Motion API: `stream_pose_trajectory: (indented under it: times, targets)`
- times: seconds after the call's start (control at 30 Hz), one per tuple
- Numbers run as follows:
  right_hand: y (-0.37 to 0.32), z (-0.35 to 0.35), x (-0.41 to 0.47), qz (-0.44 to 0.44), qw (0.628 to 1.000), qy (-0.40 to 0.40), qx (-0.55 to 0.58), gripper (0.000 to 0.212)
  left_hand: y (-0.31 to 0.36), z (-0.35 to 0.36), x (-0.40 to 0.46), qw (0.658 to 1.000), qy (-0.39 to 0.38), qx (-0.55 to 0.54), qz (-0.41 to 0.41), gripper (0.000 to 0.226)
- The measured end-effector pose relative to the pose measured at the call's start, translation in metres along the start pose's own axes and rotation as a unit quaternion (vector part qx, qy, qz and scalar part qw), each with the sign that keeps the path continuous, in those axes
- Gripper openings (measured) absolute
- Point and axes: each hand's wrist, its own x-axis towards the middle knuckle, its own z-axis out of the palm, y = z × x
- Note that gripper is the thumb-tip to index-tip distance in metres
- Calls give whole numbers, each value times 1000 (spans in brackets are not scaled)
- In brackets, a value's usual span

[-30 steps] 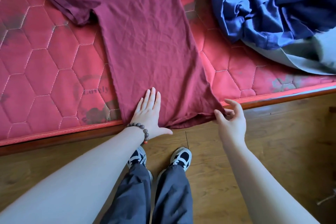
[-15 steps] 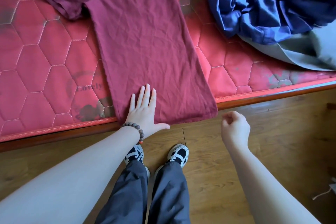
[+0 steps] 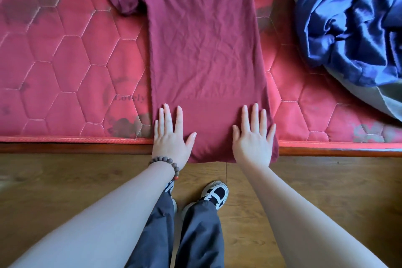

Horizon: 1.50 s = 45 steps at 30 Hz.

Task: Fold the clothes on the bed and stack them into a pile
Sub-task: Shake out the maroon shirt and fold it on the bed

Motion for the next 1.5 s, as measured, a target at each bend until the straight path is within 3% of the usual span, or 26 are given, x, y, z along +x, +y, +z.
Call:
stream_pose_trajectory:
  times: [0.07,0.13,0.3,0.37,0.53,0.83,1.1,1.3,1.43,1.5]
  targets:
    - [13,-5,0,83,996,-3,-5,65,7,-4,-1,999,2,-12,-48,79]
    - [11,-15,2,89,996,-9,-4,66,18,-12,-4,996,21,-23,-83,81]
    - [-34,-45,40,-128,991,-23,31,59,43,-36,22,999,37,-30,-10,77]
    - [-56,-51,67,-177,982,-54,34,58,49,-47,52,998,37,-42,10,73]
    - [-96,-60,139,-168,981,-94,20,55,48,-71,139,999,27,-14,41,67]
    - [-150,-74,263,-212,976,-28,-38,55,18,-104,265,994,110,-1,14,73]
    - [-236,-103,360,-342,940,4,-10,53,14,-93,275,993,118,-2,14,76]
    - [-363,-116,406,-467,883,-41,-23,59,12,-94,275,993,117,-15,9,79]
    - [-407,-118,416,-487,862,-116,-84,75,12,-91,276,991,134,-26,15,78]
    - [-417,-120,418,-491,859,-111,-97,70,11,-91,277,990,141,-27,15,77]
